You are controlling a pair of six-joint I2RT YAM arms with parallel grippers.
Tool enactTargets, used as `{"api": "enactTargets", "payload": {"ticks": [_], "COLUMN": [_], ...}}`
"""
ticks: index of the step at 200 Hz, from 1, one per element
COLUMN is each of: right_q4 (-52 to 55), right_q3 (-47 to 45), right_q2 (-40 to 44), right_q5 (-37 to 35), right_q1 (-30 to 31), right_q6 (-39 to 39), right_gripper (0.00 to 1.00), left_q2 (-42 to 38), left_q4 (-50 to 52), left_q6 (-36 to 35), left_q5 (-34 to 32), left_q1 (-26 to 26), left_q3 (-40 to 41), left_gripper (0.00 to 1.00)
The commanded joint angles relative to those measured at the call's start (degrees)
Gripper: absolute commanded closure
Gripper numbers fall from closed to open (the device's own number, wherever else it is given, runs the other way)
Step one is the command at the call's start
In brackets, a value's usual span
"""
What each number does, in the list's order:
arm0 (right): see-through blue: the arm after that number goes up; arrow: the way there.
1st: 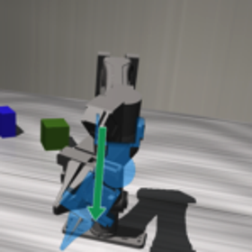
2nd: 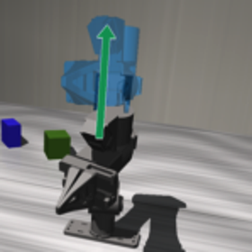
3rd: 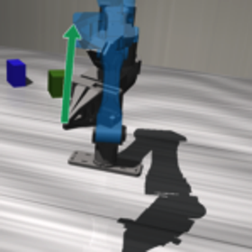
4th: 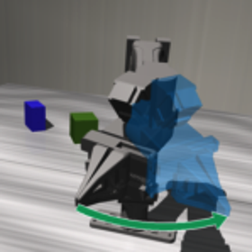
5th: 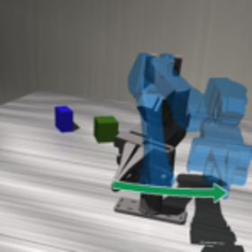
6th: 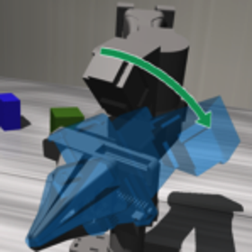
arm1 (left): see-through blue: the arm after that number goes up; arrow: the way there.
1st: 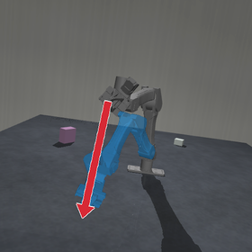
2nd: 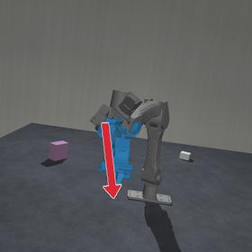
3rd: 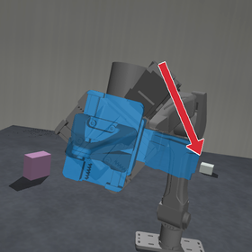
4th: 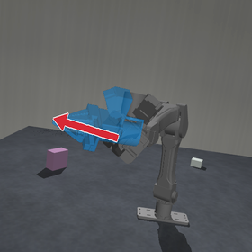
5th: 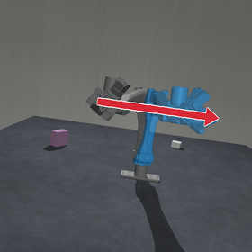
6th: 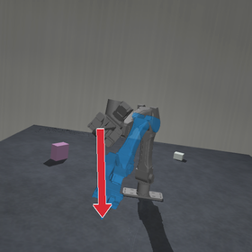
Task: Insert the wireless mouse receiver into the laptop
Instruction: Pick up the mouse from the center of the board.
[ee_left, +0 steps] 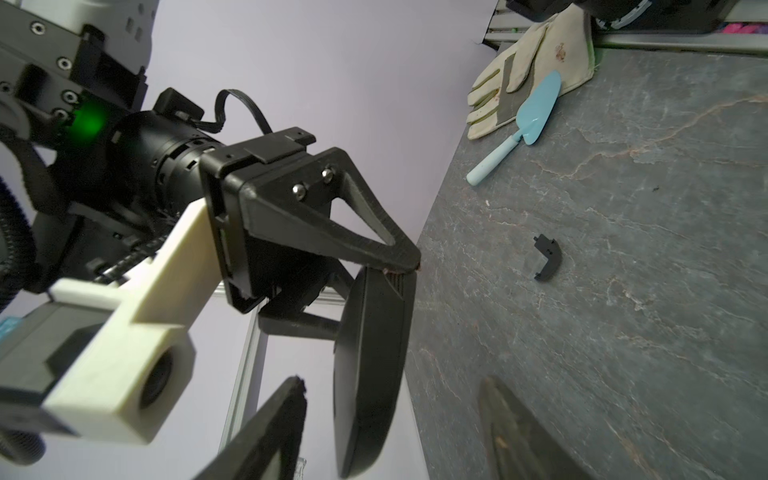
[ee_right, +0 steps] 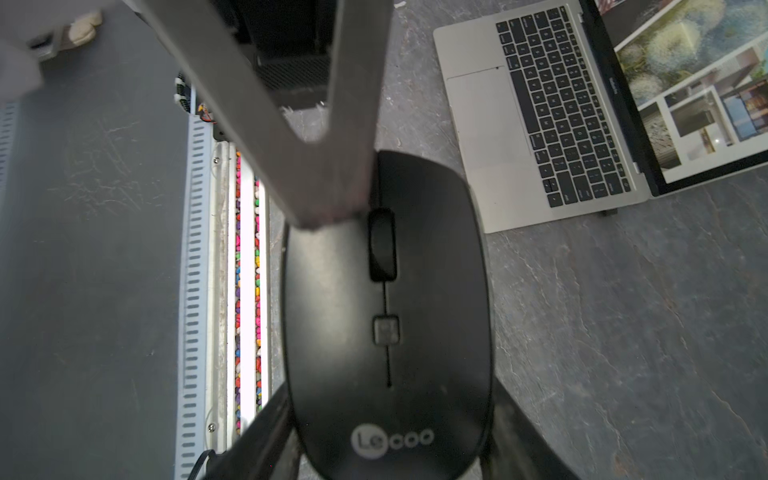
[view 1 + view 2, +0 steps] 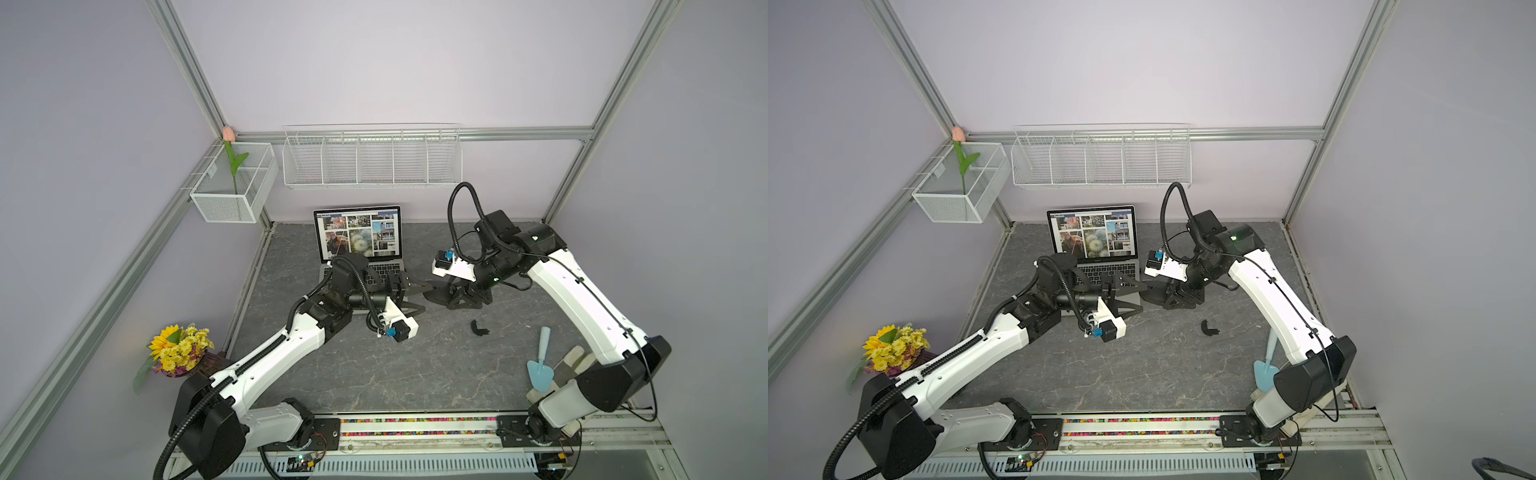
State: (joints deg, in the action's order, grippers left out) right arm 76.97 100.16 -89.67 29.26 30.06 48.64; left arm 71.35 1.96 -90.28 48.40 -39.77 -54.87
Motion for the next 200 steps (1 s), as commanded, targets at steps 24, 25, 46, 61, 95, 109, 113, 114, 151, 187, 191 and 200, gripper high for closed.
{"api": "enactTargets", "payload": {"ticks": [24, 25, 46, 61, 95, 109, 113, 114, 151, 187, 191, 200], "right_q4": [2.3, 2.2, 3.2, 3.7, 2.8, -1.5, -3.4, -3.8, -34.5, -49.4, -49.5, -49.1], "right_q3": [-0.8, -0.8, -0.7, -0.4, -0.4, -1.7, -2.4, -2.6, -15.4, -24.3, -25.1, -27.1], "right_q2": [1.6, 1.6, 1.0, 0.6, 0.9, 2.8, 3.7, 4.0, 17.8, 28.7, 29.2, 29.7], "right_q5": [5.3, 5.3, 5.0, 6.3, 8.8, 9.2, 9.6, 9.6, 1.4, -17.9, -21.0, -27.5], "right_q1": [1.1, 1.1, 1.2, 1.2, 1.3, 0.6, 0.2, 0.0, -4.8, -10.2, -10.3, -10.3], "right_q6": [3.1, 3.0, 3.3, 3.6, 3.3, 0.3, -1.0, -1.3, -22.9, -43.3, -44.7, -47.4], "right_gripper": [0.66, 0.66, 0.66, 0.66, 0.63, 0.47, 0.43, 0.42, 0.11, 0.11, 0.11, 0.11], "left_q2": [1.8, 1.8, 1.8, 2.1, 3.7, 4.0, 4.3, 4.4, 7.2, 6.2, 5.8, 4.8], "left_q4": [-3.6, -3.5, -1.5, 0.3, 0.6, -5.1, -6.5, -6.7, -15.1, -19.7, -18.8, -17.1], "left_q6": [0.9, 1.0, 1.6, 1.1, 2.3, 15.0, 17.1, 17.4, 29.0, 52.1, 55.4, 63.8], "left_q5": [2.7, 2.7, 3.4, 3.0, 1.7, -0.9, -0.5, -0.4, -6.4, -13.9, -13.8, -14.2], "left_q1": [-0.8, -0.8, -1.1, -1.2, -1.2, -0.6, 0.1, 0.3, 2.1, 3.8, 4.2, 5.0], "left_q3": [-0.9, -0.9, -1.6, -2.0, -3.4, -4.2, -4.5, -4.6, -4.5, -1.5, -1.7, -2.2], "left_gripper": [0.62, 0.62, 0.74, 0.82, 1.0, 1.0, 1.0, 1.0, 1.0, 1.0, 1.0, 1.0]}}
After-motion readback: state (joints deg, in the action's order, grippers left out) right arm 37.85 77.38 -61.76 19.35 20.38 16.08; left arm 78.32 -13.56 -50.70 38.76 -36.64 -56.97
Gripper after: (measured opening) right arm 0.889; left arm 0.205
